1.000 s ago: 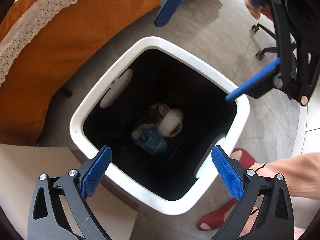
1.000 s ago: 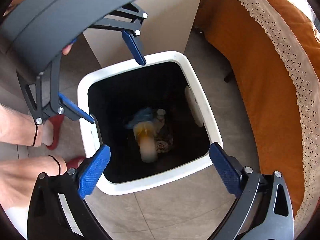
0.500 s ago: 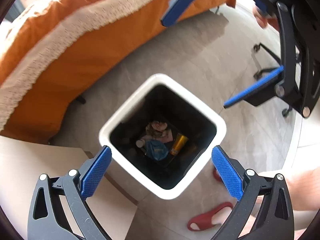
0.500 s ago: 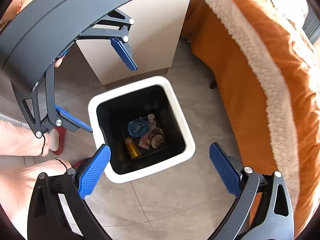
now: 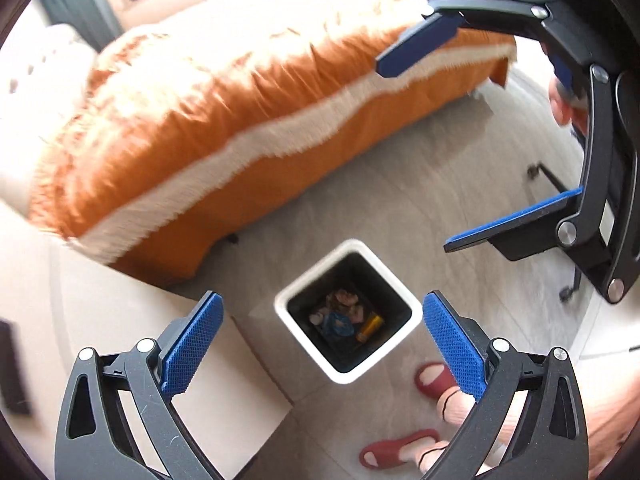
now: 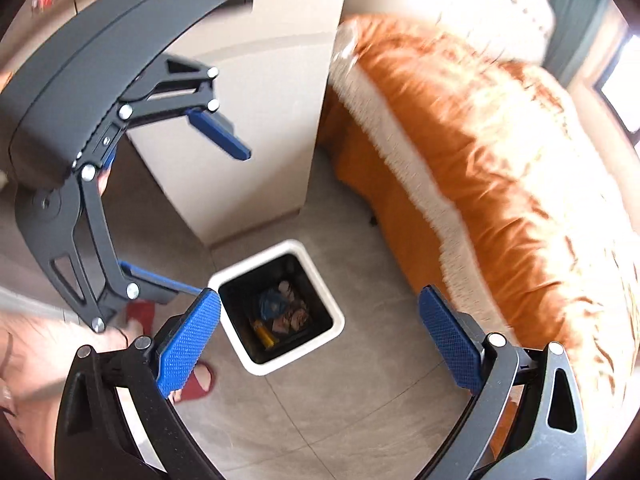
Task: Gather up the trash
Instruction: 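Move both open tools back toward the desk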
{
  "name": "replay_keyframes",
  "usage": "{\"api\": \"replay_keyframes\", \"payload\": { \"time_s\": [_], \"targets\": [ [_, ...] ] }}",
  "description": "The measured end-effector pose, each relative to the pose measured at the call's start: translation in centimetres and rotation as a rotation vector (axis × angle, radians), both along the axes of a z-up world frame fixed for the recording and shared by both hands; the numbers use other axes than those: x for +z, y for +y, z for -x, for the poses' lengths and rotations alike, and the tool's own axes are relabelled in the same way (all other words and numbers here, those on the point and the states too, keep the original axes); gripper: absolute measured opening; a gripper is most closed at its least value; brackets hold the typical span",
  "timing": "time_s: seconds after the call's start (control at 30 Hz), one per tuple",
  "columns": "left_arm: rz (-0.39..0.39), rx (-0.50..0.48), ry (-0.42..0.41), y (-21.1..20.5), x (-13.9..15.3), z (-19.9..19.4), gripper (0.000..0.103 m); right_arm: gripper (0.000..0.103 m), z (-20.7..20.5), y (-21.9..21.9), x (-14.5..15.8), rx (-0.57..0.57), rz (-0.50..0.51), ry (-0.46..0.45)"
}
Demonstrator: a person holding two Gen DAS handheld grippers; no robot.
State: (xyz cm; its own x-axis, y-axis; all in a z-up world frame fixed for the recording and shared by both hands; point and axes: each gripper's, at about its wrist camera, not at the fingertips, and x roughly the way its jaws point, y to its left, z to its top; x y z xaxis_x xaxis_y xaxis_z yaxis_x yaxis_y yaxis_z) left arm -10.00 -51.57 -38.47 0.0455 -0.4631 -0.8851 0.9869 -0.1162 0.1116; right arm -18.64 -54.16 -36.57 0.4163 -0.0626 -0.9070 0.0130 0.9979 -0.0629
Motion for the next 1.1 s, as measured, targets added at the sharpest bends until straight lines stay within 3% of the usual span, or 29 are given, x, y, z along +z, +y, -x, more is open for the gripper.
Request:
{"api": "replay_keyframes", "payload": {
  "time_s": [0.3, 0.5, 0.63, 0.83, 1.1],
  "targets": [
    [0.154, 0.145, -0.065, 4.1, 12.3, -1.0, 0.098, 0.099, -0.7, 1.9, 12.1, -0.083, 0.053, -0.16],
    [0.248, 0.327, -0.129, 9.2, 18.7, -3.6, 0.098, 0.099, -2.2, 4.1, 17.9, -0.144, -0.006, -0.279],
    [0.297, 0.456, -0.185, 13.4, 22.0, -5.6, 0.098, 0.099, -4.3, 6.6, 20.7, -0.139, -0.071, -0.356],
    [0.38, 0.648, -0.174, 20.3, 25.9, -9.0, 0.098, 0.099, -8.1, 10.9, 24.0, -0.072, -0.127, -0.428],
    [0.422, 0.898, -0.215, 29.7, 28.5, -13.1, 0.098, 0.099, -13.6, 17.0, 26.3, 0.014, -0.205, -0.468]
  ]
}}
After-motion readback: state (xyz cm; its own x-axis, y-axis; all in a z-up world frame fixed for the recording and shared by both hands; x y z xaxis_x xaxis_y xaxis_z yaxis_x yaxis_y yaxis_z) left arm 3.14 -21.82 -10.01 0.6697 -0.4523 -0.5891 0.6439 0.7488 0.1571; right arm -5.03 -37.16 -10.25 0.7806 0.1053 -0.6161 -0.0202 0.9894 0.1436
